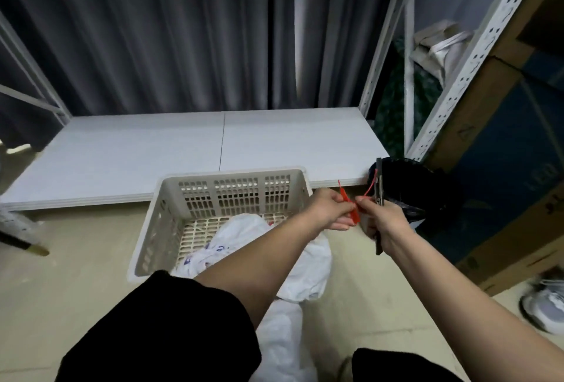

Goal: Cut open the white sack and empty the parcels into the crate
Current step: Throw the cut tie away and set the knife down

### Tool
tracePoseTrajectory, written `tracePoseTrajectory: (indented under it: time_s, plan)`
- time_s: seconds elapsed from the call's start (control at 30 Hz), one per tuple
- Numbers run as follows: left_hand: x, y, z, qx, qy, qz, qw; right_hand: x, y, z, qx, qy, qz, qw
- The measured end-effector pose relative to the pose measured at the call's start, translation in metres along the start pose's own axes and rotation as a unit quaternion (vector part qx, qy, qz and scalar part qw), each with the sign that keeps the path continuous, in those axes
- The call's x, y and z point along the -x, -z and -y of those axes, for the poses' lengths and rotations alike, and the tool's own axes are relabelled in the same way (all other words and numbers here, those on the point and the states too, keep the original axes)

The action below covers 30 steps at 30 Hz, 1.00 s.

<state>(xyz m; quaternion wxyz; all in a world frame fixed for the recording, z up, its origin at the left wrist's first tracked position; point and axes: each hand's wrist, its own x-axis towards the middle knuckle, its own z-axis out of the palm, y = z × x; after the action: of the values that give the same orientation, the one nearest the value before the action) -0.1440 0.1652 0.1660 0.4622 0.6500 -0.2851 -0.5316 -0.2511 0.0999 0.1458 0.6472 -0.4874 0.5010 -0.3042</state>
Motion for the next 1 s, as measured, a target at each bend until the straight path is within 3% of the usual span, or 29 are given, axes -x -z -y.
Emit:
tracePoseTrajectory:
  time_s: [0.2, 0.43, 0.77, 0.87, 1.0]
  plan:
    - [-0.093, -0.045, 0.011, -0.015, 0.003, -0.026, 1.000, -0.110, 0.060, -0.006, 0.042, -0.011, -0.140, 0.989]
    - [-0.169, -0.054, 0.056, -0.058, 0.013, -0.009, 0.998, -0.227, 0.129, -0.034, 0.188, -0.059, -0.267, 0.943]
    - [-0.210, -0.064, 0.082, -0.052, 0.047, 0.008, 0.998, -0.281, 0.135, -0.050, 0.277, -0.090, -0.256, 0.922]
    - [-0.210, -0.062, 0.085, -0.046, 0.057, 0.000, 0.997, -0.266, 0.131, -0.059, 0.284, -0.034, -0.259, 0.923]
    - [-0.202, -0.070, 0.095, -0.035, 0.076, -0.008, 0.996, -0.219, 0.110, -0.072, 0.176, 0.085, -0.243, 0.950]
